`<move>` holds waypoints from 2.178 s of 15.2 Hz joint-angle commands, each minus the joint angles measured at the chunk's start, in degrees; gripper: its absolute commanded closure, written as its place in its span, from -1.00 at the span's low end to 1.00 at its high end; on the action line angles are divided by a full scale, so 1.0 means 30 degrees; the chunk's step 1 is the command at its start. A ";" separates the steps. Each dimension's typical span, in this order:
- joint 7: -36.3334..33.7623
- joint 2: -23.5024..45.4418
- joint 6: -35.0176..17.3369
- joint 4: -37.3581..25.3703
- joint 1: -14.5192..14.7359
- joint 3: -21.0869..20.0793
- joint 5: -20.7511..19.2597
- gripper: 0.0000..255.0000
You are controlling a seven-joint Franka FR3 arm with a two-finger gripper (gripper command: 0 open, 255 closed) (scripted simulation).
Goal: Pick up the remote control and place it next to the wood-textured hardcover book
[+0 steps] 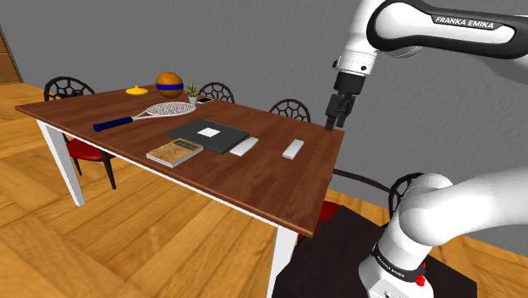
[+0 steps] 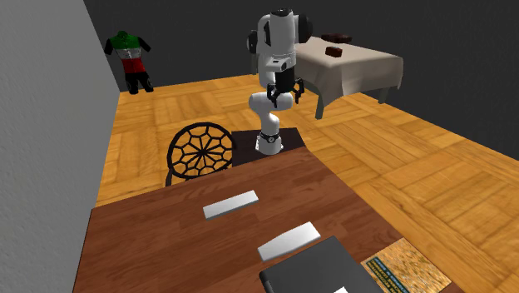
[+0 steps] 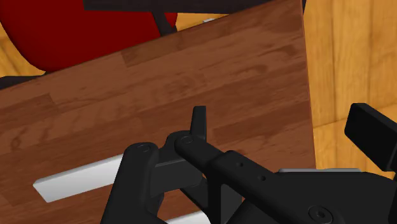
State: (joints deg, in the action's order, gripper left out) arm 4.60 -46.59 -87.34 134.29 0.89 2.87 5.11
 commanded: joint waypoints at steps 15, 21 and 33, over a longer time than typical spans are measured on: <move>-0.5870 0.8533 -0.7032 -0.1667 -0.2524 -0.0596 -0.0423 -1.00; -0.8353 1.2272 -0.9013 -0.3428 -0.3472 -0.0323 -0.0868 -1.00; -1.2818 1.9219 -1.1220 -0.8055 -0.5023 0.1161 -0.1344 -1.00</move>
State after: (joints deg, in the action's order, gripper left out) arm -32.51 9.42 -120.44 111.21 -13.91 5.96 1.12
